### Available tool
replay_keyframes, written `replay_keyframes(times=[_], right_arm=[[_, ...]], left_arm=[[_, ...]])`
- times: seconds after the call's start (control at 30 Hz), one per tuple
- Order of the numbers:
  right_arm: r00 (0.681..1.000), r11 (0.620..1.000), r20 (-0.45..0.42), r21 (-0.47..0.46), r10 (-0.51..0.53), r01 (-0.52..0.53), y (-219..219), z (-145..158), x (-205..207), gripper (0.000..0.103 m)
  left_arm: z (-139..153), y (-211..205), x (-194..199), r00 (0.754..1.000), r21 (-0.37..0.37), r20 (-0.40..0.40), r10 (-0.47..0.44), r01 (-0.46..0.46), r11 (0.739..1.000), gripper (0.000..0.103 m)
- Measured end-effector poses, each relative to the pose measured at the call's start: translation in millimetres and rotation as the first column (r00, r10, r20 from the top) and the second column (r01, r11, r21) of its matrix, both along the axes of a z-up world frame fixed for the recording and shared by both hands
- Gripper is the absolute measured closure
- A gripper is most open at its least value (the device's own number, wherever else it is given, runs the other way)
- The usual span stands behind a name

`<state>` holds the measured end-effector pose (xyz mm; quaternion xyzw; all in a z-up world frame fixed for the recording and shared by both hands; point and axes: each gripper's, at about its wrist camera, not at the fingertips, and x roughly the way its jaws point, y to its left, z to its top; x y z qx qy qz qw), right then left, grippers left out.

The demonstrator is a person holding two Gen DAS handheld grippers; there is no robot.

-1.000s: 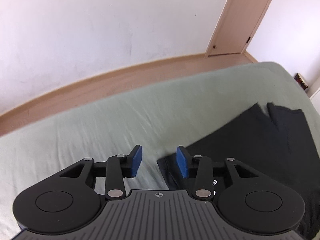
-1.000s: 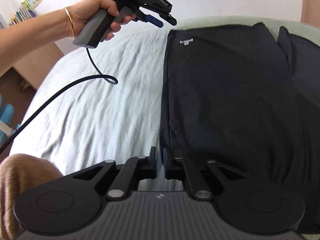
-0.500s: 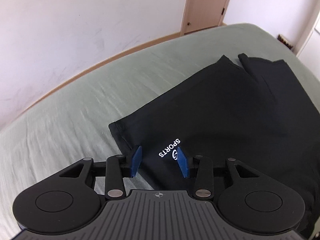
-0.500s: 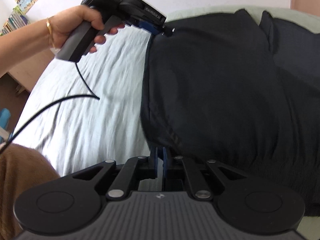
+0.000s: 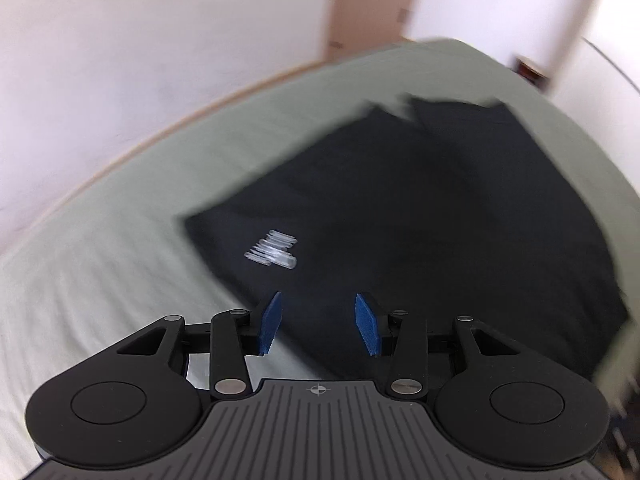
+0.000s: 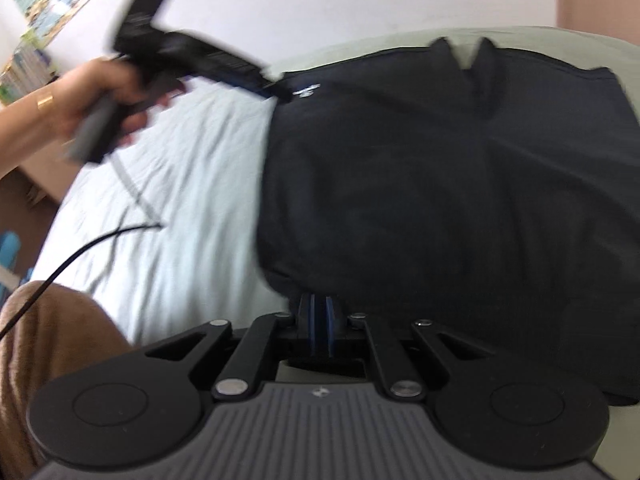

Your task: Fold clothes

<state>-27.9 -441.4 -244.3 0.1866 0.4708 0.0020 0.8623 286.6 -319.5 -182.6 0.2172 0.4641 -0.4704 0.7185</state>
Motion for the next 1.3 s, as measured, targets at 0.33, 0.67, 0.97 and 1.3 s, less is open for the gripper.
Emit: replay_keyframes(times=[0.33, 0.67, 0.97, 1.3], right_arm=[[0.996, 0.996, -0.011, 0.014, 0.09, -0.09, 23.4, -12.4, -16.7, 0.066], [0.993, 0.993, 0.011, -0.011, 0.12, -0.119, 38.9, -23.8, -16.3, 0.067], [0.996, 0.995, 0.009, -0.05, 0.088, -0.087, 43.7, -28.9, -14.7, 0.103], [0.977, 0.967, 0.07, -0.173, 0.2, -0.185, 62.9, 4.7, -20.5, 0.076]], left_arm=[[-33.1, -13.9, -104.9, 0.973, 0.104, -0.055, -0.225, 0.23, 0.968, 0.063], [-30.4, -4.6, -107.8, 0.986, 0.098, -0.062, -0.152, 0.158, 0.983, 0.063], [-30.9, -7.8, -114.3, 0.988, 0.099, -0.065, -0.142, 0.147, 0.984, 0.063], [-25.0, -1.3, -99.7, 0.993, 0.08, -0.067, -0.099, 0.104, 0.991, 0.063]])
